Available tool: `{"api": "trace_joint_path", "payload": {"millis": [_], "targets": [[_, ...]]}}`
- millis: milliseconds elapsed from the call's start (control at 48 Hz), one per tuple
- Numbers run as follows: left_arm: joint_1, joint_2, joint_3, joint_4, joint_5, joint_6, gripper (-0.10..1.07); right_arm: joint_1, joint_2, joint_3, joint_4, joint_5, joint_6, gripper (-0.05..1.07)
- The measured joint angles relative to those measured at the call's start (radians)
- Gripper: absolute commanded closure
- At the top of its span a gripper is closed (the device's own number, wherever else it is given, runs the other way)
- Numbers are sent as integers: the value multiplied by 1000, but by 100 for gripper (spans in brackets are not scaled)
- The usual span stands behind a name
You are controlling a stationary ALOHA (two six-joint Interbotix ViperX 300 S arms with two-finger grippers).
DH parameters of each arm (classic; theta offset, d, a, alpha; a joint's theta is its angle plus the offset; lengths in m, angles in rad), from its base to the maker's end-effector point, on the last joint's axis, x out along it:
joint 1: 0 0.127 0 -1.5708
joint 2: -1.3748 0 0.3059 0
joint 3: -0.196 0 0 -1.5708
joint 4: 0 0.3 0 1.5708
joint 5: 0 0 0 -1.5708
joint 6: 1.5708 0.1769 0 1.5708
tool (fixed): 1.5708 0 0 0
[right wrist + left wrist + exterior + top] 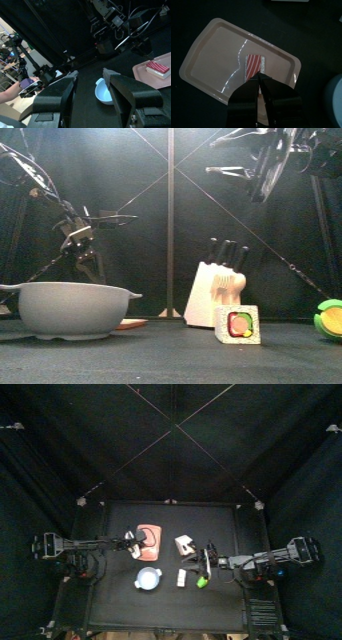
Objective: Grab salmon sushi
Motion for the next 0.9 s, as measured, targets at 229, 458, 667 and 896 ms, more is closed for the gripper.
{"api": "trace_joint_path", "payload": {"millis": [229, 458, 667, 896], "targets": [[-6, -2, 0, -2, -3, 0, 24, 2, 0, 5, 0, 0, 2, 21], [-8, 0, 0, -2, -3, 2, 4, 2, 0, 6, 0, 0, 0, 21], [-8, 38, 0, 8, -2, 2, 2, 2, -2, 14, 0, 0, -2, 21], [-5, 120, -5, 43, 0, 2, 2, 2, -3, 15, -2, 0, -2, 21]]}}
